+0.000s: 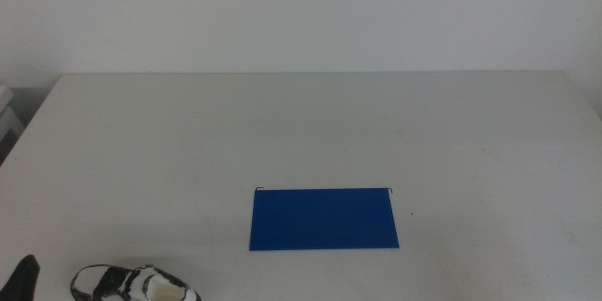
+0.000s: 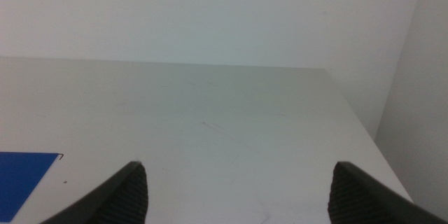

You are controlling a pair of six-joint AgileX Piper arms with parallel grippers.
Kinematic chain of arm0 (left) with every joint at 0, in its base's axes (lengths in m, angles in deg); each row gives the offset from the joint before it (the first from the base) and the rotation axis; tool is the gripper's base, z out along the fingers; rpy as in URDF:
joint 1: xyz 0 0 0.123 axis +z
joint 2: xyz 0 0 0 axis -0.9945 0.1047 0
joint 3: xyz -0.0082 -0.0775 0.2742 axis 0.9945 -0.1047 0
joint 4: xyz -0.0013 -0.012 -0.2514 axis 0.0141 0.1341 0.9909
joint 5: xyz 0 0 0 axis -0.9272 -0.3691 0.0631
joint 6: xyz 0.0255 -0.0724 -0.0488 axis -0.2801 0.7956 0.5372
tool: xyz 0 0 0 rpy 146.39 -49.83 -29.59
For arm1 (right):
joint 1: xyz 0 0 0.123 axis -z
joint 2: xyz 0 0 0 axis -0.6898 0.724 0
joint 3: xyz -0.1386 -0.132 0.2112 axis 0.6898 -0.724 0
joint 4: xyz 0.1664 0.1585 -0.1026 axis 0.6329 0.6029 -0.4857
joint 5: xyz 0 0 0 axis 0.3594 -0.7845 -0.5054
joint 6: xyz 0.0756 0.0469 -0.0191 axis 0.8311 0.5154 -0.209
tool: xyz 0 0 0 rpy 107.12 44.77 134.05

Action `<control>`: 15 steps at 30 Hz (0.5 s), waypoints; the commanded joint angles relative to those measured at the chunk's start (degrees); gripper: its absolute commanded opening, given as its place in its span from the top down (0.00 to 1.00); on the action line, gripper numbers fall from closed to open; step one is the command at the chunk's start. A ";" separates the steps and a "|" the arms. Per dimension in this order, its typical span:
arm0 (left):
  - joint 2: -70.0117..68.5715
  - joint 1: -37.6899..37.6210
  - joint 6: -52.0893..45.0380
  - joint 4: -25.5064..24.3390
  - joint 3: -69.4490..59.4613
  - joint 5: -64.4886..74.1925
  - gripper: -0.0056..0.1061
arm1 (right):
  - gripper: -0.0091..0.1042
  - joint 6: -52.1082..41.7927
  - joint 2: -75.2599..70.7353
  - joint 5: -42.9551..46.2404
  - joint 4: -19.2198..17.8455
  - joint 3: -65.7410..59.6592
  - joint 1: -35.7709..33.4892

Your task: Use one arm to grab the shoe from the table and place it on the mat.

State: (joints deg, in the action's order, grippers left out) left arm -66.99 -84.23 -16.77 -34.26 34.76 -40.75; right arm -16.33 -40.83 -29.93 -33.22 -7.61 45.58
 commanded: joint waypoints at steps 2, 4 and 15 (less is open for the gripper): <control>2.01 -0.34 -1.11 -0.13 3.31 -4.48 0.11 | 0.33 -0.72 -1.21 4.54 -0.49 0.54 0.27; 4.14 -0.39 -2.92 -0.13 5.41 -4.48 0.11 | 0.33 -0.72 -1.21 4.54 -0.49 0.54 0.27; 24.04 -0.39 -9.46 -0.13 23.10 -4.48 0.11 | 0.33 -0.72 -1.21 4.54 -0.49 0.54 0.27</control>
State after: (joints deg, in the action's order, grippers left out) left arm -46.02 -84.23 -25.46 -34.33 53.87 -40.72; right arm -16.33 -40.83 -29.93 -33.22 -7.61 45.58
